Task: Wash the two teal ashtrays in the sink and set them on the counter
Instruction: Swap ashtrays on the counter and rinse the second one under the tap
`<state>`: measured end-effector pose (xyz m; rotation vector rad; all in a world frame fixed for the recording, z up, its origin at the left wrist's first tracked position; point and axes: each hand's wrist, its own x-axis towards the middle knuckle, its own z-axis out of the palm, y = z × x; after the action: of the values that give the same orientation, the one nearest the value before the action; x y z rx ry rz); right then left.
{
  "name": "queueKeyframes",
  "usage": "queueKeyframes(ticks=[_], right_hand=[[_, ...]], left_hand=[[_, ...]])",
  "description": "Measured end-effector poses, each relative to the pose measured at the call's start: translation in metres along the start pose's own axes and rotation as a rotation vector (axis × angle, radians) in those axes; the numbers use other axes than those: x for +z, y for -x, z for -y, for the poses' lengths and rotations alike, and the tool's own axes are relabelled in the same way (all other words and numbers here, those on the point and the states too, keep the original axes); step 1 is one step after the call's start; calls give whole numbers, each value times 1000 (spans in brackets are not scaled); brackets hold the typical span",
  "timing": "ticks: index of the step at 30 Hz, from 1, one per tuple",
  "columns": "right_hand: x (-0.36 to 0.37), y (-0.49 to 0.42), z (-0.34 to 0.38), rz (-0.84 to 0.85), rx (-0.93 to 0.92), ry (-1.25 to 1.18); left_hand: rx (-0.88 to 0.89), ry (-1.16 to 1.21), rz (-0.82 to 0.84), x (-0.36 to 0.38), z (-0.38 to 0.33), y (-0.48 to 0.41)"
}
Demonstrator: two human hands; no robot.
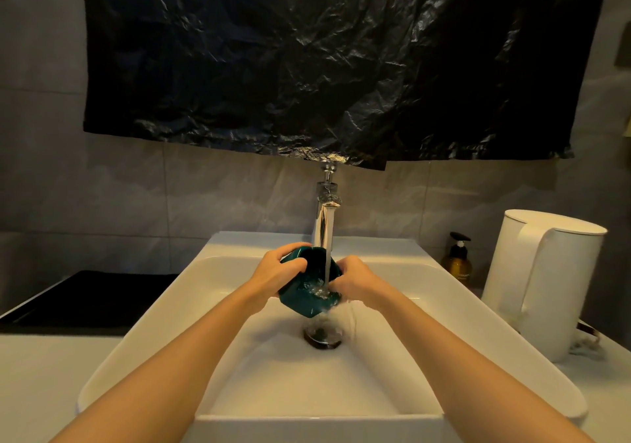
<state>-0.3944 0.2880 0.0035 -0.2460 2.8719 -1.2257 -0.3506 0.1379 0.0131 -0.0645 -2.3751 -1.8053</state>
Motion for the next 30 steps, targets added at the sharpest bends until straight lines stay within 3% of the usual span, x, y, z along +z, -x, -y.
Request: queueKeyframes(ticks=[6,11,16,19,23,25,28,30], right_hand=[[3,2,-1,-226,-85,83],[6,1,1,2,-54,43],[8,2,-2,-108,-79,94],[8,2,0,-19,-37,47],[3,14,9,77,151,-263],[-2,19,11,186,197,-401],[-2,23,10,481,229,-619],[2,20,8,498,215,-583]], left_hand=[[23,-23,24,3,-2,1],[71,-70,-5,-1,0,-1],[39,-112,66,2,0,-1],[0,-29,60,0,-1,-3],[-28,140,50,3,1,-3],[13,122,60,8,2,-1],[51,54,-8,8,4,0],[24,44,-28,4,5,0]])
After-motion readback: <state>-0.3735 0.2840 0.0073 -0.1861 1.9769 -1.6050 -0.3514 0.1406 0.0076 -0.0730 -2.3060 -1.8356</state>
